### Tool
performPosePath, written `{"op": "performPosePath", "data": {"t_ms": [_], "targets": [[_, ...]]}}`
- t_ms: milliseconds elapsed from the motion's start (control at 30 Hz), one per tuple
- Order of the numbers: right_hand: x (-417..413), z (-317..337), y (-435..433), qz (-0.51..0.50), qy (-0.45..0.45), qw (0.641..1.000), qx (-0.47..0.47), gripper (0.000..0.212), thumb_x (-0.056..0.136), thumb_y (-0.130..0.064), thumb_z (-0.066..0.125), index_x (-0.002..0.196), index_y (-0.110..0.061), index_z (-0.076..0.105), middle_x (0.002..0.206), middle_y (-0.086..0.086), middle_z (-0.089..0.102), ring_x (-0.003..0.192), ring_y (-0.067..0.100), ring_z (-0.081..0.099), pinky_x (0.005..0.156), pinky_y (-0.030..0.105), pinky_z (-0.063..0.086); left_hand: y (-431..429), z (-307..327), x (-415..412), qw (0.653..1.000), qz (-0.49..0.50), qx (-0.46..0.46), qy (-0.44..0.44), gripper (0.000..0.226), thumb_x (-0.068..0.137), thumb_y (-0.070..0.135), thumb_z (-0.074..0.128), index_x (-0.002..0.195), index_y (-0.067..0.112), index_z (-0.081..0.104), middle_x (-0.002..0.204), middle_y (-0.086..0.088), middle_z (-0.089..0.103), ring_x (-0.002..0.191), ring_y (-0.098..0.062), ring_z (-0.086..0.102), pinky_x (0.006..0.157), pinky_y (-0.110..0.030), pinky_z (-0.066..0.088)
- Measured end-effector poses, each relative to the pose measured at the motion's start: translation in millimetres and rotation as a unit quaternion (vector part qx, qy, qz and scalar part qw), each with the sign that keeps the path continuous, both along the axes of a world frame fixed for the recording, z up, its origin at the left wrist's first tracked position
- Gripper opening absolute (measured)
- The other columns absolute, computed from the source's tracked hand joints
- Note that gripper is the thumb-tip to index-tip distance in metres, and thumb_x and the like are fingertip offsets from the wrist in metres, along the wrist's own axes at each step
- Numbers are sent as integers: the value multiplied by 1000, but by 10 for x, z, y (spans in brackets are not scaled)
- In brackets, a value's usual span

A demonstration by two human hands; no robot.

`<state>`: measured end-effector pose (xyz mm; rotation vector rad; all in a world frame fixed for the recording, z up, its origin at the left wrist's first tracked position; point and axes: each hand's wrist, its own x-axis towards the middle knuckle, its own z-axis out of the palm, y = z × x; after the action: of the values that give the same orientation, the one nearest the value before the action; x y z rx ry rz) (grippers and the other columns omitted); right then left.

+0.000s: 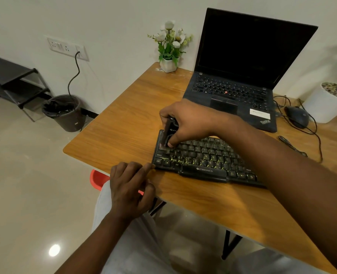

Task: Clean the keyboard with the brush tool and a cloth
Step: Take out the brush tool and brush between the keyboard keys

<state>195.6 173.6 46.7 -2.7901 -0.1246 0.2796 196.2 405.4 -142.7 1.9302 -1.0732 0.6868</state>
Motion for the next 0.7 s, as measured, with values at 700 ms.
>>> {"op": "performPosePath", "data": {"t_ms": [700], "targets": [[150,24,12,11,-37,995,-97,36,77,-26,91,94,-15,61,86,-3,61,82,22,62,60,36,44,0,-51,22,1000,2,1,4,36,85,24,59,106,3,80,89,-9,67,81,-28,55,72,-46,38]]}}
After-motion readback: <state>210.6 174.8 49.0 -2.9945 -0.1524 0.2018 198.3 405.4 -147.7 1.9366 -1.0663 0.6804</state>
